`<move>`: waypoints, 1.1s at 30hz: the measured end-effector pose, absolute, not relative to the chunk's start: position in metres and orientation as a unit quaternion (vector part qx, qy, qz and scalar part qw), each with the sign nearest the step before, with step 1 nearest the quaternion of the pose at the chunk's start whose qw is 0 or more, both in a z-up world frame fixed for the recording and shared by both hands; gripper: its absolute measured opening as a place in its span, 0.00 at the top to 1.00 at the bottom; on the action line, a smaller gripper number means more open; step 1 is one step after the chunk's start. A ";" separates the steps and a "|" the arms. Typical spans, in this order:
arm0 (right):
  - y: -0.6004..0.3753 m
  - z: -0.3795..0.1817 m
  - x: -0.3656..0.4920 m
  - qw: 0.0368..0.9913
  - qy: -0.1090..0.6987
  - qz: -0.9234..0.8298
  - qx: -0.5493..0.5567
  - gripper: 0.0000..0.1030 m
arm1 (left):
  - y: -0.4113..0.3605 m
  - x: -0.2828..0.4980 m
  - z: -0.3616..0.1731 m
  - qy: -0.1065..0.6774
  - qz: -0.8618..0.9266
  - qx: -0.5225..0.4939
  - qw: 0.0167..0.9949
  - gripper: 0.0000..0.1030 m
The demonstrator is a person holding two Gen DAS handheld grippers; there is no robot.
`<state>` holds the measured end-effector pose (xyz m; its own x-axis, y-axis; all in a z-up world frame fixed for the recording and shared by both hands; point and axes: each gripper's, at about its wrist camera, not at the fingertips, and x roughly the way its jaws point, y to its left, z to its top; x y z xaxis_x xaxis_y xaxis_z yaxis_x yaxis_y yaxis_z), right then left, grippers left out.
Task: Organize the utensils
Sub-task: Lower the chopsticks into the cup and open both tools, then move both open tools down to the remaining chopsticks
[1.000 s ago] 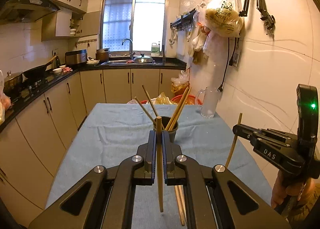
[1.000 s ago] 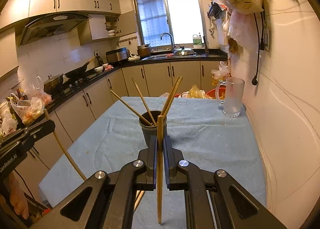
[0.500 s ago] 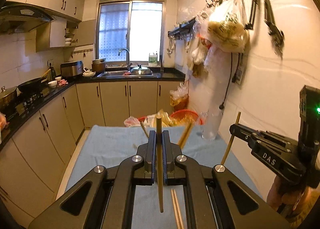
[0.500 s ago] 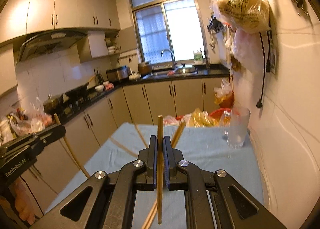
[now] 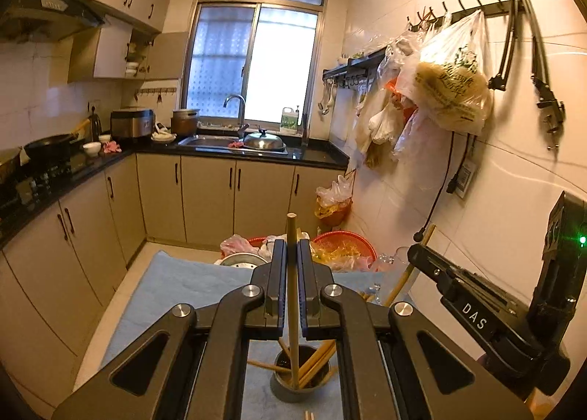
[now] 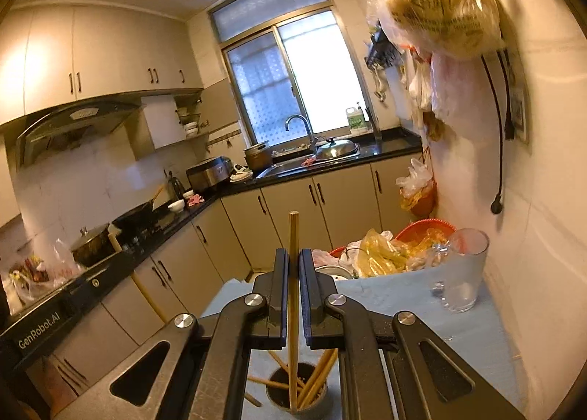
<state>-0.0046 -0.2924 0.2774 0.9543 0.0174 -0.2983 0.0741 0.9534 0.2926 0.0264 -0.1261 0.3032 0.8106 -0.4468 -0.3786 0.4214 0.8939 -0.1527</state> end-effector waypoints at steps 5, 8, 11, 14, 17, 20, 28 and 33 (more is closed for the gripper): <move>-0.298 0.251 0.018 0.972 0.172 -0.019 0.161 0.94 | -0.140 0.053 0.273 0.234 -0.227 -0.027 0.945 0.95; -0.303 0.235 0.025 0.968 0.189 -0.021 0.164 0.94 | -0.144 0.063 0.256 0.251 -0.226 -0.022 0.941 0.95; -0.305 0.219 0.031 0.963 0.209 -0.019 0.168 0.94 | -0.147 0.068 0.242 0.265 -0.228 -0.018 0.937 0.95; -0.306 0.207 0.033 0.957 0.226 -0.011 0.180 0.92 | -0.146 0.065 0.238 0.268 -0.231 -0.022 0.935 0.89; -0.304 0.203 0.031 0.954 0.236 0.000 0.186 0.67 | -0.140 0.054 0.242 0.257 -0.231 -0.026 0.938 0.61; -0.302 0.206 0.020 0.957 0.226 -0.007 0.181 0.55 | -0.131 0.037 0.251 0.241 -0.228 -0.021 0.943 0.56; -0.301 0.215 -0.025 0.958 0.231 -0.015 0.171 0.44 | -0.100 -0.024 0.259 0.219 -0.233 -0.034 0.947 0.38; -0.299 0.201 -0.056 0.952 0.263 -0.023 0.155 0.37 | -0.083 -0.052 0.240 0.236 -0.221 -0.037 0.945 0.30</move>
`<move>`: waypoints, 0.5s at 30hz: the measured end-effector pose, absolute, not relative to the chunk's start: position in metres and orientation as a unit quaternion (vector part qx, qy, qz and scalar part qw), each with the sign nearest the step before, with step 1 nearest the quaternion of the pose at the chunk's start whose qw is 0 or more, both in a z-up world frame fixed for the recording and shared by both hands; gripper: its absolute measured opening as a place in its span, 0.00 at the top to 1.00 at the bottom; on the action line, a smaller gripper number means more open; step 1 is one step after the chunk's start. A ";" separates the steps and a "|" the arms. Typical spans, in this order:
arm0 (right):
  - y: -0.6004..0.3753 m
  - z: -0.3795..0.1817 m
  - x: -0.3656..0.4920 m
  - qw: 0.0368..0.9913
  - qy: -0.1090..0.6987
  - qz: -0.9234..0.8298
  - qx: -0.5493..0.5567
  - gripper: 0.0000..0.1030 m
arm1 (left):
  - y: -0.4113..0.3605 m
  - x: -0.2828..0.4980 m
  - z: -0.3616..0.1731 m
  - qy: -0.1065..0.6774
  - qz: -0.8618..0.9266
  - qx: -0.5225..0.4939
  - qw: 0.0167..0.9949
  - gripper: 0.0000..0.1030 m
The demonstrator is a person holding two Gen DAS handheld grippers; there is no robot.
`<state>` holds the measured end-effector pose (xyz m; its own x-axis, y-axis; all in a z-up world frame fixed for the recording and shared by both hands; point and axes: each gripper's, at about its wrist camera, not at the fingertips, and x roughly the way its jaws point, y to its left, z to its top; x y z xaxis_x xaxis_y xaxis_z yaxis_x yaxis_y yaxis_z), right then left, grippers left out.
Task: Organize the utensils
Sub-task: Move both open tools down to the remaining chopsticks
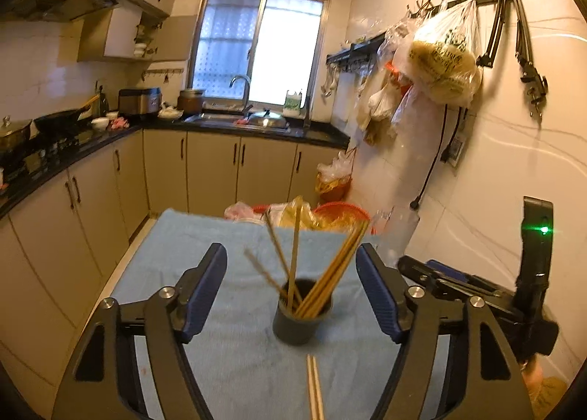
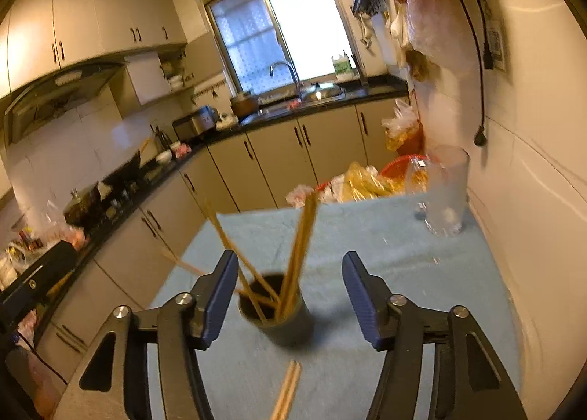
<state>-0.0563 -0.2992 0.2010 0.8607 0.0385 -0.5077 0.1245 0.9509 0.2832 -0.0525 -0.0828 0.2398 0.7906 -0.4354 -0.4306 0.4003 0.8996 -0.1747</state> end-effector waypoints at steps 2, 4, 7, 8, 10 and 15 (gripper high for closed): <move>-0.300 0.191 -0.067 0.947 0.281 -0.028 0.150 0.35 | -0.078 -0.058 0.226 0.255 -0.220 -0.036 0.941 0.30; -0.302 0.175 -0.082 0.939 0.310 -0.035 0.145 0.35 | -0.074 -0.063 0.206 0.285 -0.219 -0.033 0.933 0.30; -0.307 0.151 -0.099 0.923 0.356 -0.044 0.138 0.35 | -0.066 -0.068 0.177 0.328 -0.214 -0.038 0.920 0.30; -0.308 0.144 -0.104 0.918 0.370 -0.045 0.134 0.35 | -0.064 -0.070 0.167 0.342 -0.214 -0.043 0.914 0.30; -0.310 0.128 -0.114 0.908 0.401 -0.044 0.118 0.35 | -0.060 -0.074 0.144 0.371 -0.211 -0.049 0.903 0.30; -0.309 0.091 -0.139 0.892 0.445 -0.059 0.057 0.34 | -0.070 -0.084 0.092 0.425 -0.213 -0.031 0.879 0.30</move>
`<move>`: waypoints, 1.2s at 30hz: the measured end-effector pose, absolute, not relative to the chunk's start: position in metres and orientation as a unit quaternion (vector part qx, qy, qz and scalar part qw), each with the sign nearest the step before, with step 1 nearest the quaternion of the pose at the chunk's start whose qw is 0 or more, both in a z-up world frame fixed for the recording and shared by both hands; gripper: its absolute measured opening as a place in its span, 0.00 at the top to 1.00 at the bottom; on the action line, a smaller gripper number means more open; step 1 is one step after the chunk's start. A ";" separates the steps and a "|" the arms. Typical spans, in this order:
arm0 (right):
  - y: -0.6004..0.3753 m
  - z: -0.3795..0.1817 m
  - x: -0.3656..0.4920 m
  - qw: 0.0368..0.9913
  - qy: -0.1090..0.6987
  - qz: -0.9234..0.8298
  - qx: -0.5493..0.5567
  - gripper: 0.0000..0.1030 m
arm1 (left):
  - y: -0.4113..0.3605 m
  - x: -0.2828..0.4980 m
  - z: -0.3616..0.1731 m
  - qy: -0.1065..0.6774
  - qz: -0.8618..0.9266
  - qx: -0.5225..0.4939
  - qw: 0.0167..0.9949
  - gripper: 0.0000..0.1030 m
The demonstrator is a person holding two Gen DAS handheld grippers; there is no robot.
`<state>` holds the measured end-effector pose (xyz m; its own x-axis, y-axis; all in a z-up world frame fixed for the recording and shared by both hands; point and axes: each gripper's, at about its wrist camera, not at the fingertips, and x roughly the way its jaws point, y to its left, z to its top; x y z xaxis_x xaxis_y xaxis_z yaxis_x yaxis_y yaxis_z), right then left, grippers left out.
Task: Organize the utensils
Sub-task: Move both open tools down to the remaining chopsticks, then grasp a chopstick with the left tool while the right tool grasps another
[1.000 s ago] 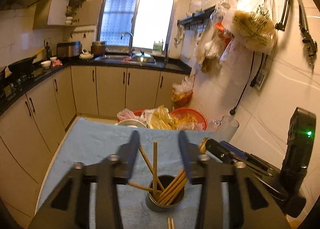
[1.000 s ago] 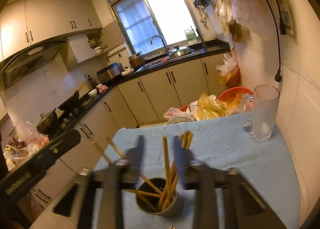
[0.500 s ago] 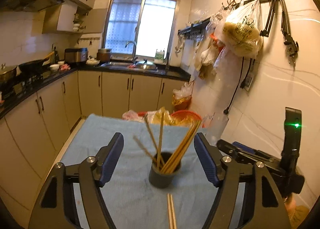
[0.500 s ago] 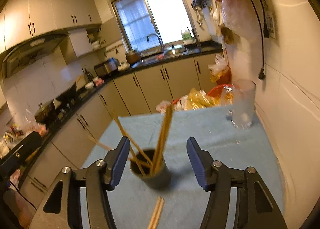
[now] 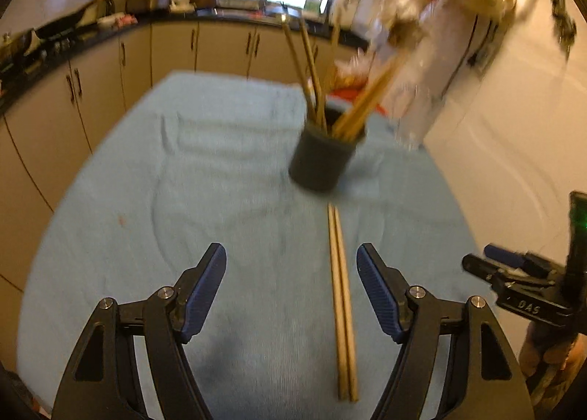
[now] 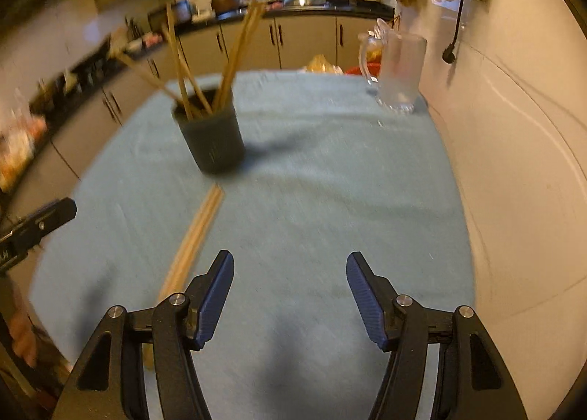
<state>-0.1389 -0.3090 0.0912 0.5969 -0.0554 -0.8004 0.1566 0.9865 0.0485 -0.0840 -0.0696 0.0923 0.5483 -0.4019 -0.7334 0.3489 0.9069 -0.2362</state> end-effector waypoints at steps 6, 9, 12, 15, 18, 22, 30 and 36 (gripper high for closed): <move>-0.314 0.061 -0.156 0.882 0.455 -0.045 0.111 0.34 | -0.111 -0.093 0.048 0.463 -0.246 0.027 0.851 0.42; -0.310 0.053 -0.158 0.881 0.453 -0.030 0.133 0.34 | -0.132 -0.093 0.032 0.477 -0.255 0.062 0.839 0.73; -0.302 0.052 -0.157 0.881 0.451 -0.022 0.139 0.34 | -0.140 -0.086 0.018 0.498 -0.252 0.068 0.827 0.84; -0.300 0.051 -0.155 0.882 0.449 -0.019 0.142 0.34 | -0.141 -0.084 0.019 0.489 -0.251 0.066 0.833 0.84; -0.302 0.049 -0.153 0.883 0.447 -0.018 0.145 0.34 | -0.143 -0.082 0.019 0.495 -0.258 0.061 0.827 0.84; -0.299 0.047 -0.152 0.882 0.447 -0.017 0.147 0.34 | -0.154 -0.080 0.015 0.490 -0.247 0.094 0.831 0.86; -0.284 0.041 -0.147 0.878 0.460 -0.007 0.130 0.34 | -0.136 -0.077 0.018 0.523 -0.207 0.063 0.824 0.94; -0.270 0.034 -0.130 0.872 0.475 0.010 0.116 0.34 | -0.103 -0.080 0.021 0.559 -0.206 0.022 0.803 0.93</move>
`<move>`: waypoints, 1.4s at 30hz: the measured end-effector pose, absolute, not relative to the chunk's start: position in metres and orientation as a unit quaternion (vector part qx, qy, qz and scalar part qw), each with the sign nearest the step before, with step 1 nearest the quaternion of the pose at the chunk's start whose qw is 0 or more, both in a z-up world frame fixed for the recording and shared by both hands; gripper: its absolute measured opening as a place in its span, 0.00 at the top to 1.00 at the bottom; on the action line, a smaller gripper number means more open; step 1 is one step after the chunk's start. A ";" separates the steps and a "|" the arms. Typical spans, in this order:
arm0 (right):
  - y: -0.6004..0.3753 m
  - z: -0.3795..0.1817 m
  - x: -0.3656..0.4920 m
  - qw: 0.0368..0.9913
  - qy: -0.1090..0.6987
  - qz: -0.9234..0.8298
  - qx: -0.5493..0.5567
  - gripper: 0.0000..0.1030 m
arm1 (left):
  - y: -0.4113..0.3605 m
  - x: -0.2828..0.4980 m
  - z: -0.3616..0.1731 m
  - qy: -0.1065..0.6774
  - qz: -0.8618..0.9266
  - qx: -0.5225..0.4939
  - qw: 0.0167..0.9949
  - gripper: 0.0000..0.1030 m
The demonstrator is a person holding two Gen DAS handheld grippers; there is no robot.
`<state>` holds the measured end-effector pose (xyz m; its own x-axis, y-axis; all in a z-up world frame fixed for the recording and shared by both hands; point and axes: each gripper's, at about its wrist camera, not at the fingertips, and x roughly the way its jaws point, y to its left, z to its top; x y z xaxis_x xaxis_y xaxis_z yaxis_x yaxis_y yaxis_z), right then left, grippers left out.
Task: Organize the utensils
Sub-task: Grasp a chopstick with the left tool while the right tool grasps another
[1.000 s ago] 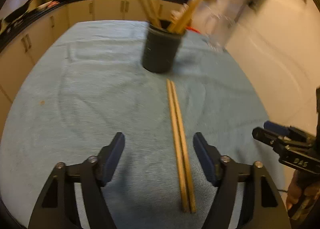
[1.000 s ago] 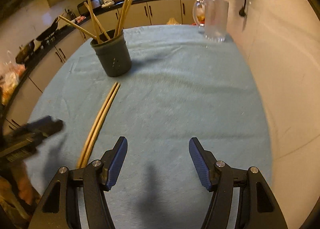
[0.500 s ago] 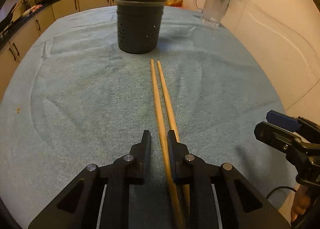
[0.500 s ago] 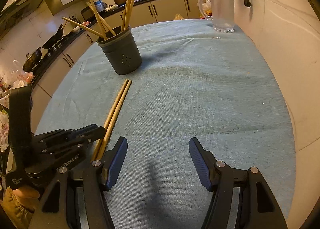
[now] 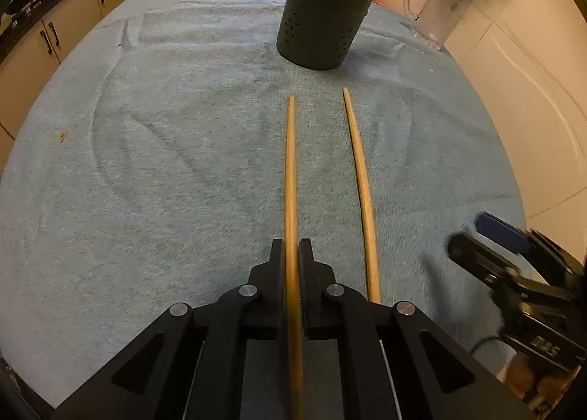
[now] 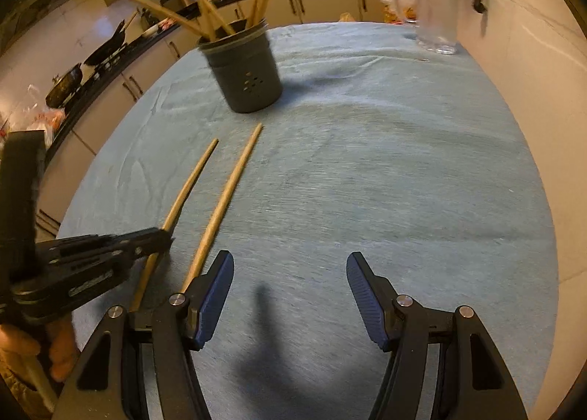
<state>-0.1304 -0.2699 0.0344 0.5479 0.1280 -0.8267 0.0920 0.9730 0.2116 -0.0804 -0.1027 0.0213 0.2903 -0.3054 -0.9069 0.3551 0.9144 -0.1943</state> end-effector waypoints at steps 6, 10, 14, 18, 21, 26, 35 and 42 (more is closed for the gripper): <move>-0.238 0.020 -0.095 0.857 0.506 0.037 0.093 0.34 | -0.098 -0.077 0.019 0.546 -0.204 0.031 0.812 0.80; -0.218 0.012 -0.077 0.856 0.514 0.020 0.045 0.42 | -0.092 -0.078 0.017 0.542 -0.208 0.016 0.814 0.82; -0.213 0.013 -0.077 0.846 0.532 0.019 -0.025 0.71 | -0.088 -0.076 0.016 0.541 -0.215 0.001 0.813 0.82; -0.242 0.013 -0.086 0.815 0.575 -0.016 -0.071 0.73 | -0.083 -0.078 0.015 0.540 -0.222 -0.008 0.812 0.82; -0.269 0.013 -0.097 0.791 0.606 -0.033 -0.078 0.52 | -0.079 -0.077 0.017 0.559 -0.229 -0.016 0.797 0.82; -0.283 0.014 -0.100 0.783 0.615 -0.043 -0.076 0.44 | -0.080 -0.062 0.021 0.588 -0.234 -0.009 0.774 0.82; -0.276 0.018 -0.031 0.803 0.594 -0.001 -0.055 0.66 | -0.106 -0.008 0.022 0.593 -0.212 0.023 0.776 0.82; -0.281 0.015 0.013 0.815 0.580 0.001 -0.010 0.77 | -0.120 0.013 0.021 0.582 -0.213 0.031 0.785 0.82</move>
